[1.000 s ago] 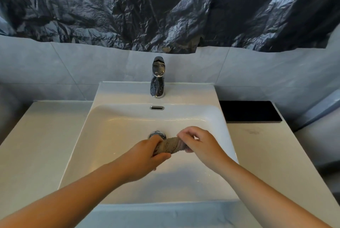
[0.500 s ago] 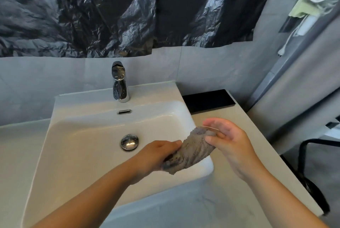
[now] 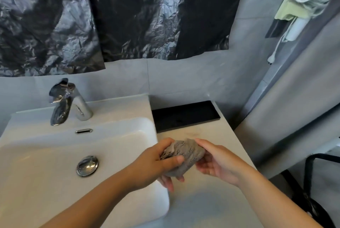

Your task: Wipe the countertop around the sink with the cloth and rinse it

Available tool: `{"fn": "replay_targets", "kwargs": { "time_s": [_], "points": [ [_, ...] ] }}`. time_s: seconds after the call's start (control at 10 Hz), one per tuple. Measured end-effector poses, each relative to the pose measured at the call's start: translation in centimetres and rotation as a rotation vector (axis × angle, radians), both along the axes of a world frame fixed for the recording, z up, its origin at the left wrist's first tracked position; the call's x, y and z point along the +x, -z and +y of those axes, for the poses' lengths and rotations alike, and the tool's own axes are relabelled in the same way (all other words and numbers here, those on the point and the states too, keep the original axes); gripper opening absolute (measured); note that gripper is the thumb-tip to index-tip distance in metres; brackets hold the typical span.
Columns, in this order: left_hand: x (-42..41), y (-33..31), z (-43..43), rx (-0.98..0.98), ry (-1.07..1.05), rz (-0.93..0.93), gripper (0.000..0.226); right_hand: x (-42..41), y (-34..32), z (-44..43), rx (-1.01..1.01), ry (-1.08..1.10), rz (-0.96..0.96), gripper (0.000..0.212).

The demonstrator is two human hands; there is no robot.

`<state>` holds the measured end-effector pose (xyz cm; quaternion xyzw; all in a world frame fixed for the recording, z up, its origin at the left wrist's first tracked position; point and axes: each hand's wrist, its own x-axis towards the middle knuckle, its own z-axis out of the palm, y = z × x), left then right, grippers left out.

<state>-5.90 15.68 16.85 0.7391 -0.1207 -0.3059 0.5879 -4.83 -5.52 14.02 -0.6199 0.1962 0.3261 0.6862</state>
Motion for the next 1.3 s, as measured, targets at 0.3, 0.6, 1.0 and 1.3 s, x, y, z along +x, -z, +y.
{"fn": "replay_targets", "kwargs": {
  "time_s": [0.3,0.6,1.0,1.3],
  "points": [
    [7.2,5.0,-8.2,0.182,-0.38,0.128,0.065,8.0,2.0,-8.8,0.357,0.198,-0.136,0.038],
    [16.6,10.2,-14.9,0.39,-0.651,0.043,0.042,16.3,8.2,-12.0,-0.277,0.327,-0.507,0.019],
    [26.9,17.7,-17.9,0.583,-0.782,-0.065,0.046,27.4,16.5,-12.5,-0.639,0.233,-0.629,0.022],
    [25.1,18.7,-16.2,0.893,-0.582,-0.228,0.037,25.7,17.0,-13.1,-0.853,0.057,-0.742,0.045]
  ]
}}
